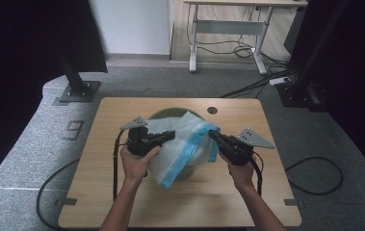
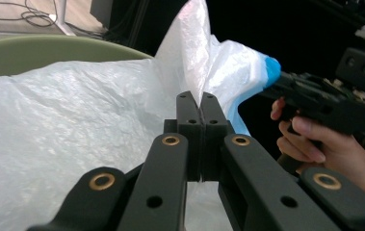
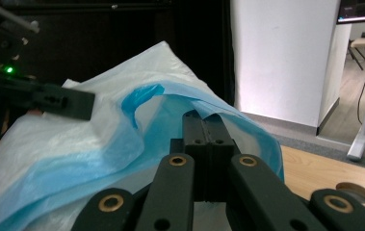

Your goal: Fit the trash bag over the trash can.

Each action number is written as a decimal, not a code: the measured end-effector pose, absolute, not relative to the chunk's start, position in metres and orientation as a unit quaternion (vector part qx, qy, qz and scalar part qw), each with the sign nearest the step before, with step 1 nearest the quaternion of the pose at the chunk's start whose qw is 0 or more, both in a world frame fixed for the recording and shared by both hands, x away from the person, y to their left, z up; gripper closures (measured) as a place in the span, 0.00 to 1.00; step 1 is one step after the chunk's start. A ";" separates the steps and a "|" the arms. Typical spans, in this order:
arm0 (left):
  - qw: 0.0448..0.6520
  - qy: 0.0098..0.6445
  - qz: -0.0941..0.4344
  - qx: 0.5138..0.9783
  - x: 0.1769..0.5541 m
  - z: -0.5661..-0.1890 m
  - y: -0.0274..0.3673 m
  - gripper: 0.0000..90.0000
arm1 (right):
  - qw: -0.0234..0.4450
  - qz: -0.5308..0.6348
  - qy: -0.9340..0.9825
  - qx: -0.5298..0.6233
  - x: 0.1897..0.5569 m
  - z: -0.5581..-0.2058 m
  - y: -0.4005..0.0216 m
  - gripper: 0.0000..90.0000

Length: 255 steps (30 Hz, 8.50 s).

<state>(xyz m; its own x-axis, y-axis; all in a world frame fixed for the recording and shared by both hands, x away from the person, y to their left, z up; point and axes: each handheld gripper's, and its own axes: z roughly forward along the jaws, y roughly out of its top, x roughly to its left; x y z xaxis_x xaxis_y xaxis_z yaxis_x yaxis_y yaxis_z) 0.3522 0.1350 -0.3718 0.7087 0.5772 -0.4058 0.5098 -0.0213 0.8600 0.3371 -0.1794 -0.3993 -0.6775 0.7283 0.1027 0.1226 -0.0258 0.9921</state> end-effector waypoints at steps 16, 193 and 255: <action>0.627 0.403 0.063 0.664 0.360 -0.362 0.158 1.00 | 0.296 0.590 0.691 0.296 0.337 -0.396 -0.201 0.99; 0.633 0.404 0.069 0.657 0.328 -0.418 0.236 0.99 | 0.252 0.572 0.717 0.310 0.386 -0.374 -0.222 0.60; 0.566 0.461 0.102 0.676 0.397 -0.408 0.231 0.99 | 0.259 0.498 0.734 0.383 0.469 -0.434 -0.167 0.99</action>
<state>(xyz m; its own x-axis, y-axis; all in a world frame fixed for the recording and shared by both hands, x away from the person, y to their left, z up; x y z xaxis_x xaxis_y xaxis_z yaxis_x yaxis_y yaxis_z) 0.3972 0.2313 -0.4082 0.5534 0.7390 -0.3842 0.5079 0.0662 0.8589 0.4692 -0.1668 -0.4340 -0.5720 0.8202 0.0018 0.3046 0.2104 0.9289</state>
